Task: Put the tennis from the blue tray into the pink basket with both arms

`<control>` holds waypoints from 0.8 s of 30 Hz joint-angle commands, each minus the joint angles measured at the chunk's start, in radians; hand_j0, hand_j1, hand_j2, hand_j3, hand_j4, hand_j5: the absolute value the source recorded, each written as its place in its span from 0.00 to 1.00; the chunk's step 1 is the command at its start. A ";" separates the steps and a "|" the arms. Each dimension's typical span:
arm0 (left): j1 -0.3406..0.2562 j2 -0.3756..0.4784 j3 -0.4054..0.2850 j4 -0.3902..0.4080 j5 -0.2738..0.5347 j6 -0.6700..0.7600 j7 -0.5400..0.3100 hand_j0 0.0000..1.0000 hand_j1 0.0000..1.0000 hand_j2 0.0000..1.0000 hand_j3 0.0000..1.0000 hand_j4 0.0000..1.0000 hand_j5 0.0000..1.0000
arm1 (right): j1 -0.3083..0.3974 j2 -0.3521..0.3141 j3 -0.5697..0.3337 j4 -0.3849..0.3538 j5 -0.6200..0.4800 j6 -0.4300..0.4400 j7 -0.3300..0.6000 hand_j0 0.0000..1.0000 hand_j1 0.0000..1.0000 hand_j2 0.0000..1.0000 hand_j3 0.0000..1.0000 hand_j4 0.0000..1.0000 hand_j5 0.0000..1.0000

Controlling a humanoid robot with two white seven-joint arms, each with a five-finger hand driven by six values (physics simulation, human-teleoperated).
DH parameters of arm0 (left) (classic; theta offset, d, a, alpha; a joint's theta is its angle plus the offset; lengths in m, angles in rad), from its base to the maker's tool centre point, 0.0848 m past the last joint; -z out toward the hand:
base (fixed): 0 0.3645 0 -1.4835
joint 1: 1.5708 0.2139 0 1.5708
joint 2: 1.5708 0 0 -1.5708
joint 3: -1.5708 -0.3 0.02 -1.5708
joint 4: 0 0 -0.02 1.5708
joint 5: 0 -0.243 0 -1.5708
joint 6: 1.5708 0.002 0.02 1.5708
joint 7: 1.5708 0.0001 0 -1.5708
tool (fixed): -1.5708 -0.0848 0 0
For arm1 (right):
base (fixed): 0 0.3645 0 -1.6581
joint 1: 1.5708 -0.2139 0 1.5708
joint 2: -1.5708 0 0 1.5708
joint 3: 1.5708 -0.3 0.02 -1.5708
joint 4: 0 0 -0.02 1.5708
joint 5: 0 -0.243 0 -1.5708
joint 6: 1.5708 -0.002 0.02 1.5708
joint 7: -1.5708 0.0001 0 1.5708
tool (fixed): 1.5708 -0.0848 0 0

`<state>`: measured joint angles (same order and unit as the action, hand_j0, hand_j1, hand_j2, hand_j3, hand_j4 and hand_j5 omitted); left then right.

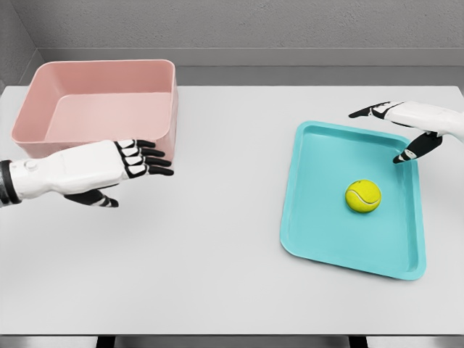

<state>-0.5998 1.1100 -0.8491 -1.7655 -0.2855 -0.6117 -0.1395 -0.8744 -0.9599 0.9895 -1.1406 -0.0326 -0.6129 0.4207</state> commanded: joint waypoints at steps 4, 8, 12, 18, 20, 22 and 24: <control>-0.002 0.014 -0.038 0.000 0.008 0.001 -0.071 1.00 1.00 1.00 1.00 1.00 1.00 | 0.000 -0.026 0.003 -0.014 -0.007 0.002 -0.016 1.00 1.00 1.00 1.00 1.00 1.00; -0.002 0.028 -0.038 0.000 0.003 0.001 -0.127 1.00 1.00 1.00 1.00 1.00 1.00 | 0.012 -0.063 0.009 -0.014 -0.007 0.002 -0.022 1.00 1.00 1.00 1.00 1.00 1.00; -0.028 0.037 -0.038 0.000 0.003 0.001 -0.129 1.00 1.00 1.00 1.00 1.00 1.00 | 0.029 -0.080 0.024 -0.018 -0.006 0.002 -0.020 1.00 1.00 1.00 1.00 1.00 1.00; -0.026 0.039 -0.036 0.000 0.002 0.001 -0.129 1.00 1.00 1.00 1.00 1.00 1.00 | 0.044 -0.100 0.058 -0.114 -0.004 0.002 -0.017 1.00 1.00 1.00 1.00 1.00 1.00; -0.026 0.037 -0.036 0.000 0.000 0.001 -0.130 1.00 1.00 1.00 1.00 1.00 1.00 | 0.057 -0.102 0.058 -0.126 -0.004 0.002 -0.017 1.00 1.00 1.00 1.00 1.00 1.00; -0.028 0.033 -0.034 0.000 -0.011 0.001 -0.189 1.00 1.00 1.00 1.00 1.00 1.00 | 0.071 -0.103 0.058 -0.136 -0.004 0.002 -0.017 1.00 1.00 1.00 1.00 1.00 1.00; -0.026 0.031 -0.036 0.000 -0.058 0.001 -0.189 1.00 1.00 1.00 1.00 1.00 1.00 | 0.078 -0.106 0.058 -0.136 -0.004 0.002 -0.017 1.00 1.00 1.00 1.00 1.00 1.00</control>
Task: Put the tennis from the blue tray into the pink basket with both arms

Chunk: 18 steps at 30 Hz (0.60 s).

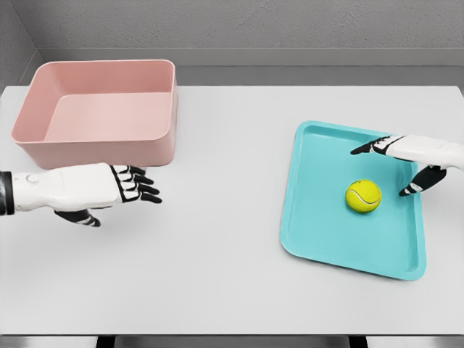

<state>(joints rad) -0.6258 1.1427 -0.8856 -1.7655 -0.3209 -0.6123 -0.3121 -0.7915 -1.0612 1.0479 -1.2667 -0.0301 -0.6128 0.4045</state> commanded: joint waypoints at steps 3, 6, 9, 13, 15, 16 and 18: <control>0.001 0.012 0.000 0.000 -0.026 0.001 -0.015 1.00 1.00 1.00 1.00 1.00 1.00 | 0.015 0.000 0.000 -0.010 -0.007 0.002 0.002 1.00 1.00 1.00 1.00 1.00 1.00; -0.002 0.040 -0.001 0.000 -0.033 0.001 -0.019 1.00 1.00 1.00 1.00 1.00 1.00 | 0.024 0.004 0.003 -0.010 -0.005 0.002 0.004 1.00 1.00 1.00 1.00 1.00 1.00; -0.049 0.046 -0.001 0.000 -0.060 0.001 -0.019 1.00 1.00 1.00 1.00 1.00 1.00 | 0.024 0.010 0.020 -0.010 -0.004 0.002 0.005 1.00 1.00 1.00 1.00 1.00 1.00; -0.049 0.046 -0.003 0.000 -0.063 0.001 -0.047 1.00 1.00 1.00 1.00 1.00 1.00 | 0.024 0.052 0.027 -0.013 0.006 0.002 0.008 1.00 1.00 1.00 1.00 1.00 1.00; -0.046 0.046 -0.023 0.000 -0.064 0.001 -0.073 1.00 1.00 1.00 1.00 1.00 1.00 | 0.023 0.061 0.037 -0.014 0.006 0.002 0.010 1.00 1.00 1.00 1.00 1.00 1.00; -0.043 0.046 -0.024 0.000 -0.063 0.001 -0.082 1.00 1.00 1.00 1.00 1.00 1.00 | 0.023 0.067 0.037 -0.014 0.012 0.002 0.010 1.00 1.00 1.00 1.00 1.00 1.00; -0.045 0.043 -0.023 0.000 -0.063 0.001 -0.081 1.00 1.00 1.00 1.00 1.00 1.00 | 0.023 0.073 0.037 -0.014 0.030 0.002 0.008 1.00 1.00 1.00 1.00 1.00 1.00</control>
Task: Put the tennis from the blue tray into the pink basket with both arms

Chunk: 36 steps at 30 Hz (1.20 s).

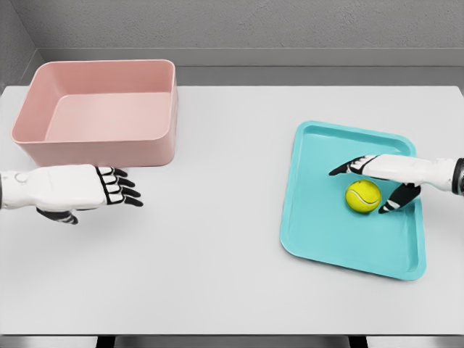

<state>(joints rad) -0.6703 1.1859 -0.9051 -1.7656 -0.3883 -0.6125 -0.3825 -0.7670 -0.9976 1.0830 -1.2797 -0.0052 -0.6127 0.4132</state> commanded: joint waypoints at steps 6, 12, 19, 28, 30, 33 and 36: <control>0.003 -0.006 -0.003 0.000 0.005 0.002 0.001 1.00 1.00 1.00 1.00 1.00 1.00 | 0.000 0.010 0.003 0.007 0.010 0.002 0.001 0.94 0.94 0.94 0.94 0.94 0.94; 0.001 -0.006 -0.003 0.000 0.005 0.002 0.001 1.00 1.00 1.00 1.00 1.00 1.00 | 0.000 0.010 0.003 0.003 0.022 0.002 0.001 0.86 0.86 0.86 0.86 0.86 0.86; 0.001 -0.039 -0.003 0.000 0.003 0.002 0.013 1.00 1.00 1.00 1.00 1.00 1.00 | 0.000 -0.003 0.025 -0.026 0.022 0.002 -0.001 0.83 0.83 0.83 0.83 0.83 0.83; 0.001 -0.042 -0.003 0.000 0.003 0.002 0.013 1.00 1.00 1.00 1.00 1.00 1.00 | -0.002 -0.004 0.029 -0.023 0.022 0.002 -0.002 0.66 0.66 0.66 0.66 0.66 0.66; 0.001 -0.042 -0.003 0.000 0.003 0.002 0.013 1.00 1.00 1.00 1.00 1.00 1.00 | -0.005 -0.006 0.028 -0.021 0.022 0.002 -0.002 0.64 0.64 0.64 0.64 0.64 0.64; 0.001 -0.042 -0.003 0.000 0.003 0.002 0.013 1.00 1.00 1.00 1.00 1.00 1.00 | -0.008 -0.004 0.026 -0.016 0.022 0.002 -0.004 0.61 0.61 0.61 0.61 0.61 0.61; 0.001 -0.042 -0.003 0.000 0.003 0.002 0.013 1.00 1.00 1.00 1.00 1.00 1.00 | -0.011 -0.001 0.021 -0.015 0.020 0.002 -0.005 0.59 0.59 0.59 0.59 0.59 0.59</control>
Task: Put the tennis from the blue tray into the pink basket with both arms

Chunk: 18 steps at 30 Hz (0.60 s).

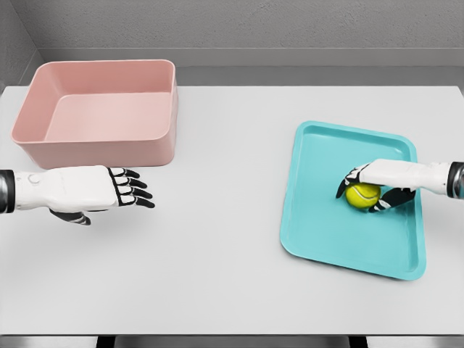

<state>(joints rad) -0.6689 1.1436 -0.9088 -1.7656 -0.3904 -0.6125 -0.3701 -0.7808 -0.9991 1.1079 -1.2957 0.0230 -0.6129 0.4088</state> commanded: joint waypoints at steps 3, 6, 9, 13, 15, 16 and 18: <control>0.000 0.001 0.001 0.000 0.005 0.002 0.000 1.00 1.00 1.00 1.00 1.00 1.00 | -0.012 0.000 -0.007 0.000 -0.008 0.002 -0.004 0.59 0.59 0.59 0.59 0.59 0.59; 0.000 0.001 0.001 0.000 0.005 0.002 0.000 1.00 1.00 1.00 1.00 1.00 1.00 | -0.026 0.000 -0.008 -0.002 -0.008 0.002 -0.004 0.59 0.59 0.59 0.59 0.59 0.59; 0.002 0.001 0.001 0.000 0.005 0.002 0.000 1.00 1.00 1.00 1.00 1.00 1.00 | -0.044 0.003 -0.010 -0.008 -0.009 0.002 -0.005 0.59 0.59 0.59 0.59 0.59 0.59; 0.002 0.001 0.001 0.000 0.005 0.002 0.000 1.00 1.00 1.00 1.00 1.00 1.00 | -0.069 0.010 -0.011 -0.011 -0.011 0.002 -0.007 0.59 0.59 0.59 0.59 0.59 0.59; 0.002 0.001 0.001 0.000 0.005 0.002 0.000 1.00 1.00 1.00 1.00 1.00 1.00 | -0.077 0.016 -0.011 -0.027 -0.011 0.002 -0.005 0.59 0.59 0.59 0.59 0.59 0.59; 0.002 0.001 0.001 0.000 0.005 0.002 0.000 1.00 1.00 1.00 1.00 1.00 1.00 | -0.080 0.030 -0.011 -0.031 -0.011 0.002 -0.002 0.59 0.59 0.59 0.59 0.59 0.59; 0.002 0.001 0.001 0.000 0.005 0.002 0.000 1.00 1.00 1.00 1.00 1.00 1.00 | -0.087 0.042 -0.011 -0.059 -0.011 0.002 0.001 0.59 0.59 0.59 0.59 0.59 0.59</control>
<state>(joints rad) -0.6673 1.1434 -0.9088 -1.7656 -0.3904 -0.6125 -0.3701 -0.8713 -0.9680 1.0981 -1.3342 0.0197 -0.6128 0.4072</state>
